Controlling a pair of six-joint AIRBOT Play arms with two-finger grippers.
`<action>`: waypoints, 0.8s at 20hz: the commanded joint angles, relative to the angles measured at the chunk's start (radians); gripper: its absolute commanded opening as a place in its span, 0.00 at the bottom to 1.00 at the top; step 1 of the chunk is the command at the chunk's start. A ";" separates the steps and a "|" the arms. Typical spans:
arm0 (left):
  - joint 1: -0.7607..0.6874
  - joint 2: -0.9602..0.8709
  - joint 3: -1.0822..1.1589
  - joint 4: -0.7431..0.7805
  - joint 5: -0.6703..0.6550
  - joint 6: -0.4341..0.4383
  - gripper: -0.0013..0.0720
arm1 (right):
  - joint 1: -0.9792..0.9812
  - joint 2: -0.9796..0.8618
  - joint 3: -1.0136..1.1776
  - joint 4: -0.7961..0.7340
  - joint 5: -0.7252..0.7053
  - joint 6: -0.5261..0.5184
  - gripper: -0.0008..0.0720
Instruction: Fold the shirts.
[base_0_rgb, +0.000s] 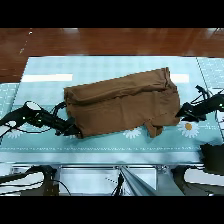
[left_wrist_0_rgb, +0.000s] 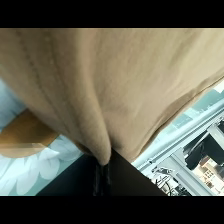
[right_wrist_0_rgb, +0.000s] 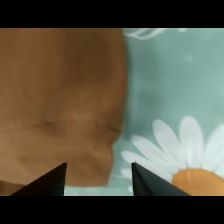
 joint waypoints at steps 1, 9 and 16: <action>0.000 0.000 0.008 0.001 0.051 0.000 0.05 | 0.071 -0.002 -0.072 0.013 -0.138 0.025 0.60; 0.069 0.124 0.219 0.001 0.029 0.004 0.05 | 0.087 0.127 0.158 0.118 -0.186 0.007 0.05; 0.072 0.125 0.426 -0.036 0.245 -0.004 0.05 | 0.241 -0.092 0.428 0.289 -0.514 0.015 0.05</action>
